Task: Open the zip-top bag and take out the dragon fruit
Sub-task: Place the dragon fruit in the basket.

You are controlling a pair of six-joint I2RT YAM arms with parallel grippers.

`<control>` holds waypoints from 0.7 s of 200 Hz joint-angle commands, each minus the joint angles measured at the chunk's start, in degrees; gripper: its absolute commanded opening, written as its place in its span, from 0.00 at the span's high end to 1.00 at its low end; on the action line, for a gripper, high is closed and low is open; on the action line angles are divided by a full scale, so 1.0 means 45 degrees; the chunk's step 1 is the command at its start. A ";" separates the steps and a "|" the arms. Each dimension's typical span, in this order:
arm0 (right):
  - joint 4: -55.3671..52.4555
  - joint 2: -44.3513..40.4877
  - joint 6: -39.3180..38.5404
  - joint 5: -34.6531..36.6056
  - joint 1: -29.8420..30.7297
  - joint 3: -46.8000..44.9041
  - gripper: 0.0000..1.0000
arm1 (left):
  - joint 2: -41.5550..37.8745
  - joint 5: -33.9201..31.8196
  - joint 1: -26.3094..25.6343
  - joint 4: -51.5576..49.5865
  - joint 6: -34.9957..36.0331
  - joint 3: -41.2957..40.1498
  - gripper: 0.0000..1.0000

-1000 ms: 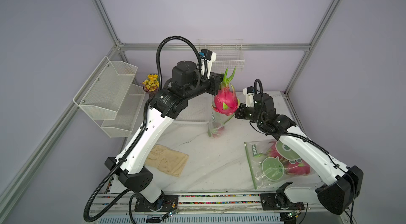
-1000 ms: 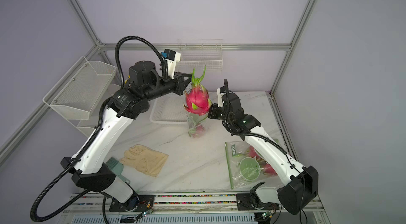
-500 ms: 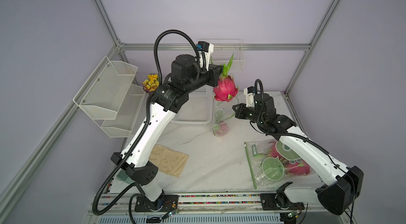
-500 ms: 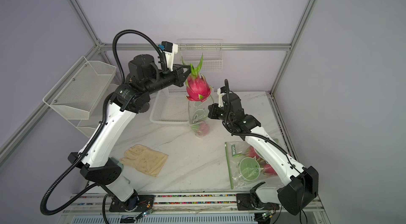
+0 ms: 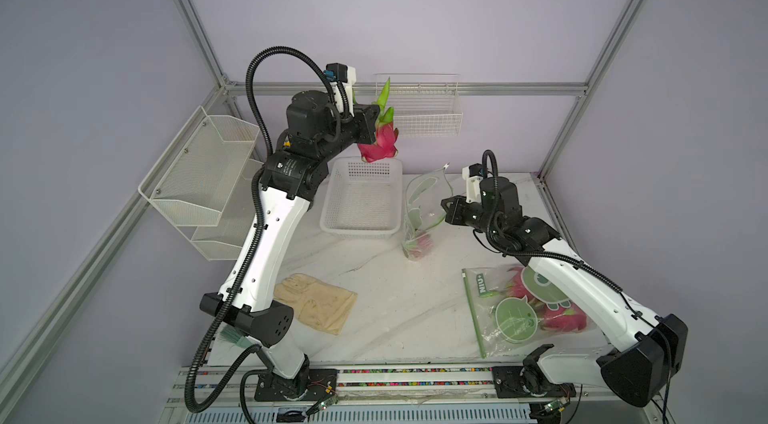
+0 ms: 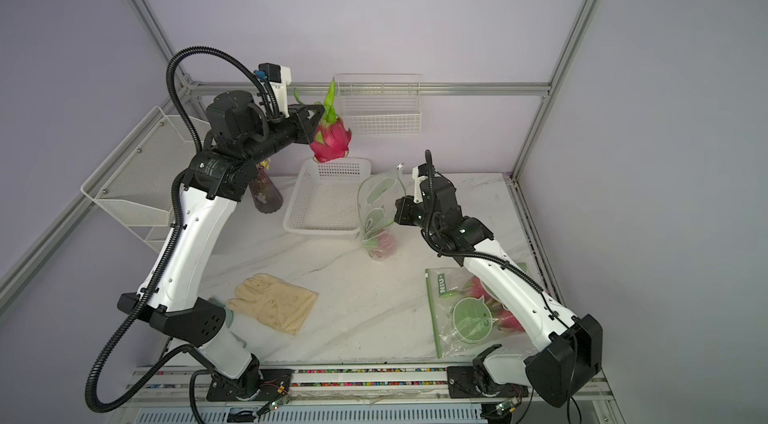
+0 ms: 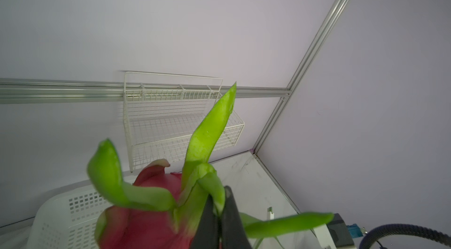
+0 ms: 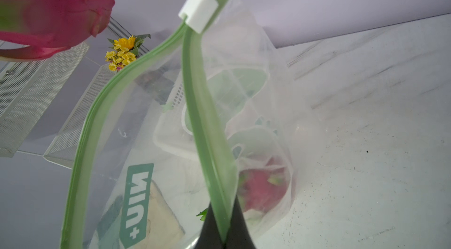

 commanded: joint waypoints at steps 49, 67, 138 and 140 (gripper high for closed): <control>-0.0336 -0.0711 -0.0263 0.0476 0.0012 0.0130 1.00 | -0.0330 -0.0097 0.1672 0.2207 -0.0824 -0.3098 1.00; -0.0375 -0.0773 -0.0305 0.0505 0.0012 0.0108 1.00 | -0.0183 0.0096 0.2044 0.2717 -0.1071 -0.3908 1.00; -0.0531 -0.0834 -0.0441 0.0525 0.0012 0.0180 1.00 | 0.1534 0.0689 0.3192 0.4139 -0.1945 -0.5254 1.00; -0.0532 -0.0836 -0.0441 0.0540 0.0007 0.0166 1.00 | 0.1636 0.0688 0.3205 0.4127 -0.1946 -0.5209 1.00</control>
